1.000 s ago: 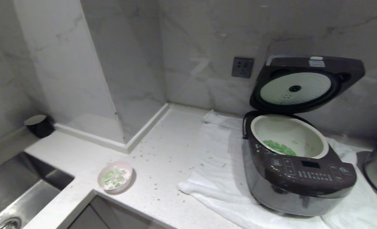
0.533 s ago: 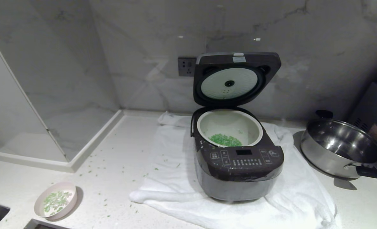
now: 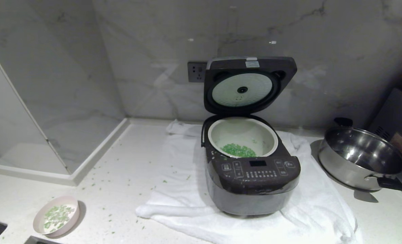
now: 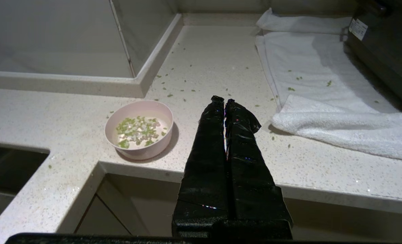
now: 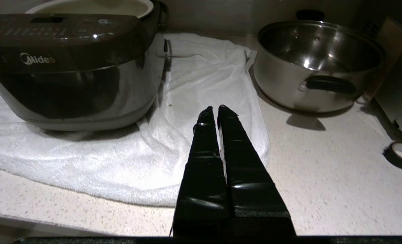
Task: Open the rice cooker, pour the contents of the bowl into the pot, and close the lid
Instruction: Pour the water from the bowl into the rice cooker
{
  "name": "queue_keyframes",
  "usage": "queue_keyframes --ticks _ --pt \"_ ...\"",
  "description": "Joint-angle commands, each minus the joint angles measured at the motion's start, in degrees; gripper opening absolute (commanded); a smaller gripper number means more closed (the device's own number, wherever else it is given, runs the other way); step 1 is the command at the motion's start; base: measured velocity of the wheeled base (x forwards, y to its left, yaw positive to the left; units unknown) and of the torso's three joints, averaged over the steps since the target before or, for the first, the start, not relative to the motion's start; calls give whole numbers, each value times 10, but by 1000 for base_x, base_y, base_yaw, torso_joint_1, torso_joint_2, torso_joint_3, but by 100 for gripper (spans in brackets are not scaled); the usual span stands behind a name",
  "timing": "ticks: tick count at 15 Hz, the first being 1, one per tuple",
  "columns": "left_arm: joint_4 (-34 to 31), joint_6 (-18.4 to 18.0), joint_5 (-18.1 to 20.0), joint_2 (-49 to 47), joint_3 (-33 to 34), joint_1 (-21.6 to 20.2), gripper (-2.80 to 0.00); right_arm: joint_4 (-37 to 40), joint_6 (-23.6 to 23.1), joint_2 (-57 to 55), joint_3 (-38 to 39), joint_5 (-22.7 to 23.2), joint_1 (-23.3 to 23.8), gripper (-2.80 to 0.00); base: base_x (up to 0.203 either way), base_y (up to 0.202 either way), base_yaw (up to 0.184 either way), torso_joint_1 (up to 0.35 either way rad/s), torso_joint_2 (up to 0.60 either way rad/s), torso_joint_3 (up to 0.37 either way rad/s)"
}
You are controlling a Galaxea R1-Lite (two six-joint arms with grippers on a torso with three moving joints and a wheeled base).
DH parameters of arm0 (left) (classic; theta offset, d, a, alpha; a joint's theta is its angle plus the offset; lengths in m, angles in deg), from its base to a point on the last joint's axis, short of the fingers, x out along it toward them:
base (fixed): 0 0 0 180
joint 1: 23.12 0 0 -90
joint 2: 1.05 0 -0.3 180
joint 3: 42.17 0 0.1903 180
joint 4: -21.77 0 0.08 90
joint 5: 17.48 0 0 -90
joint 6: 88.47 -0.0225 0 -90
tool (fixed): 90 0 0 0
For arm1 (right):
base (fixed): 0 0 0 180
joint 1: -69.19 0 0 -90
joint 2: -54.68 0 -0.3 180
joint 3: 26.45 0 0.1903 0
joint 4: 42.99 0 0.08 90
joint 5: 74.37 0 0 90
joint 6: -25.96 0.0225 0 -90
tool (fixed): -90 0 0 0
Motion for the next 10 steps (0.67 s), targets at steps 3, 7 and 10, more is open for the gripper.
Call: queue_keyframes --ticks 3,7,10 --pt "0 -11 3 0 0 0 -280 0 1 -1 1 0 0 -280 185 -51 5 1 -1 3" --pt "1 -9 1 0 0 0 -280 0 2 -1 1 0 0 -280 194 -180 7 0 0 4" --pt "1 -7 1 0 0 1 -280 0 2 0 1 0 0 -280 35 -39 1 -7 -18 3"
